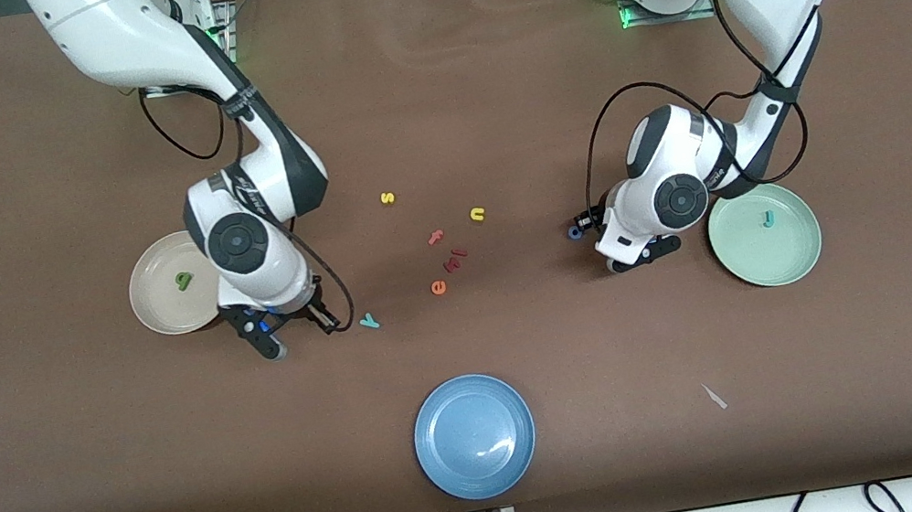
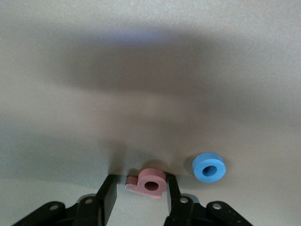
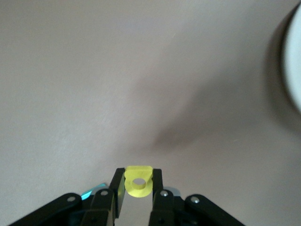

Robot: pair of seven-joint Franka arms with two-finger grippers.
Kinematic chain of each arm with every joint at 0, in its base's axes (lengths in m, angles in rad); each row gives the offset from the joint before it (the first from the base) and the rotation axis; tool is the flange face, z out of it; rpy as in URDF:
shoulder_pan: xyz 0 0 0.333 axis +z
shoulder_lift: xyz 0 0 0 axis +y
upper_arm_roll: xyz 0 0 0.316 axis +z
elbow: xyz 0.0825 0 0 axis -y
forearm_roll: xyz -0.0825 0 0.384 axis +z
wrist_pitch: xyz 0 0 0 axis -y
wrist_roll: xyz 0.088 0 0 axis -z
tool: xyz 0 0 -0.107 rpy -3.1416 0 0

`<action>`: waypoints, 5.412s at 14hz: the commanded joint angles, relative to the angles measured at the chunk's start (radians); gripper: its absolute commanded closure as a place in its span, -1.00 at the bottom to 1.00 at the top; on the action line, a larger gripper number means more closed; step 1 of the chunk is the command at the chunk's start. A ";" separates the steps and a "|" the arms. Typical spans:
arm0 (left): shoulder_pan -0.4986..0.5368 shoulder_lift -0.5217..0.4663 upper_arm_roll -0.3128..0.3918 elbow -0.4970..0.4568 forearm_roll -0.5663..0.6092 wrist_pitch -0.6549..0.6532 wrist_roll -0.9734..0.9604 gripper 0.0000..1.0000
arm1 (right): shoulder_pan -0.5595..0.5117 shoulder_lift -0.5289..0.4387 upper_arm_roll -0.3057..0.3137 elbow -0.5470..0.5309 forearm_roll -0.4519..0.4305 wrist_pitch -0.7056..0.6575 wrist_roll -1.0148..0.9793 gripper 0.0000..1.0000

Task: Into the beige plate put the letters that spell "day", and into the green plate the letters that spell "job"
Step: 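Place the yellow a and pink b on the white and green plates, then grasp the cyan v and blue o with the right and left grippers, then place the cyan v and blue o on the white and green plates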

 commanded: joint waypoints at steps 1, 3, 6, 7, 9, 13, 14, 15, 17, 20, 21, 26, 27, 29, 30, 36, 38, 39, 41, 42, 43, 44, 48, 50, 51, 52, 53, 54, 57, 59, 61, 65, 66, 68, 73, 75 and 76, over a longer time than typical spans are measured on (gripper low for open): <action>0.011 0.008 -0.004 -0.004 -0.025 0.008 -0.015 0.36 | -0.002 -0.065 -0.051 -0.018 -0.004 -0.168 -0.150 1.00; 0.011 0.008 -0.002 -0.004 -0.044 0.008 -0.016 0.53 | -0.002 -0.101 -0.100 -0.070 -0.006 -0.198 -0.236 1.00; 0.013 0.002 -0.002 -0.003 -0.044 0.005 -0.015 0.53 | -0.002 -0.168 -0.188 -0.213 0.004 -0.178 -0.411 1.00; 0.020 -0.006 -0.002 0.000 -0.043 -0.001 -0.012 0.53 | -0.002 -0.197 -0.202 -0.280 0.004 -0.143 -0.445 1.00; 0.051 -0.079 -0.004 0.002 -0.041 -0.011 0.007 0.52 | -0.002 -0.252 -0.216 -0.442 0.004 0.001 -0.468 1.00; 0.146 -0.184 -0.002 0.043 -0.033 -0.116 0.082 0.53 | -0.004 -0.267 -0.245 -0.563 0.004 0.129 -0.490 1.00; 0.189 -0.187 -0.001 0.071 -0.032 -0.176 0.106 0.53 | -0.004 -0.262 -0.246 -0.577 0.004 0.141 -0.490 1.00; 0.232 -0.186 -0.001 0.092 -0.027 -0.229 0.147 0.53 | -0.004 -0.262 -0.246 -0.580 0.004 0.140 -0.490 1.00; 0.310 -0.180 0.005 0.097 -0.020 -0.253 0.232 0.53 | -0.004 -0.257 -0.246 -0.581 0.004 0.133 -0.491 -0.08; 0.370 -0.100 0.008 0.094 0.077 -0.253 0.292 0.50 | -0.004 -0.262 -0.246 -0.574 0.010 0.115 -0.490 -1.00; 0.381 -0.069 0.010 0.097 0.117 -0.248 0.293 0.50 | -0.004 -0.266 -0.246 -0.571 0.011 0.106 -0.490 -1.00; 0.410 -0.015 0.010 0.099 0.161 -0.222 0.295 -0.99 | 0.001 -0.273 -0.213 -0.491 0.083 0.075 -0.478 -1.00; 0.410 -0.029 0.002 0.103 0.157 -0.227 0.292 -1.00 | 0.007 -0.264 -0.207 -0.457 0.141 0.074 -0.475 -1.00; 0.398 -0.067 -0.033 0.138 0.140 -0.242 0.274 -1.00 | 0.022 -0.242 -0.181 -0.398 0.212 0.074 -0.412 -1.00; 0.398 -0.077 -0.079 0.149 0.140 -0.257 0.242 -1.00 | 0.027 -0.219 -0.164 -0.356 0.214 0.074 -0.359 -1.00; 0.228 -0.008 -0.165 0.233 0.138 -0.210 -0.082 -1.00 | 0.064 0.041 -0.061 -0.017 0.200 0.080 -0.237 -1.00; 0.166 0.043 -0.164 0.258 0.141 -0.123 -0.177 -1.00 | 0.096 0.109 -0.056 0.067 0.208 0.087 -0.226 -1.00; 0.136 0.060 -0.162 0.260 0.143 -0.088 -0.208 -1.00 | 0.102 0.134 -0.055 0.096 0.209 0.087 -0.225 -1.00; 0.103 0.095 -0.156 0.260 0.148 -0.057 -0.245 -0.96 | 0.111 0.145 -0.055 0.109 0.209 0.092 -0.225 -1.00; 0.091 0.113 -0.154 0.260 0.149 -0.049 -0.257 -0.93 | 0.117 0.146 -0.055 0.109 0.211 0.106 -0.225 -1.00; 0.083 0.127 -0.154 0.258 0.152 -0.043 -0.262 -0.85 | 0.122 0.152 -0.055 0.109 0.208 0.122 -0.225 -1.00; 0.077 0.139 -0.153 0.254 0.154 -0.043 -0.263 -0.80 | 0.121 0.163 -0.055 0.109 0.209 0.139 -0.225 -1.00; 0.070 0.152 -0.153 0.221 0.155 -0.049 -0.273 -0.64 | 0.139 0.207 -0.056 0.109 0.200 0.222 -0.226 -0.98; 0.065 0.163 -0.153 0.223 0.155 -0.046 -0.274 -0.62 | 0.139 0.212 -0.056 0.108 0.199 0.227 -0.235 -0.49; 0.065 0.166 -0.153 0.223 0.157 -0.044 -0.274 -0.59 | 0.139 0.218 -0.056 0.107 0.199 0.227 -0.235 -0.31; 0.065 0.176 -0.153 0.221 0.155 -0.047 -0.276 -0.58 | 0.139 0.223 -0.056 0.109 0.199 0.227 -0.235 -0.20; 0.065 0.181 -0.153 0.218 0.155 -0.052 -0.279 -0.58 | 0.139 0.226 -0.056 0.109 0.199 0.227 -0.235 -0.14; 0.066 0.178 -0.153 0.198 0.155 -0.055 -0.282 -0.58 | 0.139 0.226 -0.056 0.109 0.199 0.228 -0.235 -0.08; 0.068 0.172 -0.153 0.178 0.155 -0.061 -0.282 -0.56 | 0.139 0.226 -0.058 0.109 0.189 0.228 -0.234 0.07; 0.068 0.172 -0.153 0.177 0.155 -0.061 -0.283 -0.30 | 0.139 0.229 -0.058 0.109 0.189 0.230 -0.234 0.07; 0.068 0.172 -0.153 0.177 0.155 -0.061 -0.283 -0.04 | 0.139 0.230 -0.056 0.109 0.189 0.230 -0.234 0.08; 0.074 0.167 -0.154 0.181 0.155 -0.063 -0.285 0.75 | 0.142 0.226 -0.059 0.109 0.188 0.228 -0.234 0.62; 0.082 0.163 -0.156 0.187 0.155 -0.064 -0.285 0.97 | 0.144 0.221 -0.061 0.109 0.180 0.228 -0.237 0.63; 0.091 0.131 -0.157 0.207 0.155 -0.102 -0.277 1.00 | 0.144 0.192 -0.070 0.106 0.166 0.218 -0.244 0.63; 0.255 -0.061 -0.173 0.243 0.141 -0.341 -0.095 1.00 | 0.144 0.044 -0.153 0.078 0.142 0.011 -0.347 0.62; 0.341 -0.068 -0.171 0.241 0.145 -0.379 0.004 1.00 | 0.144 -0.024 -0.197 0.045 0.142 -0.090 -0.440 0.60; 0.374 -0.060 -0.167 0.240 0.157 -0.379 0.052 1.00 | 0.144 -0.058 -0.220 0.013 0.142 -0.126 -0.491 0.56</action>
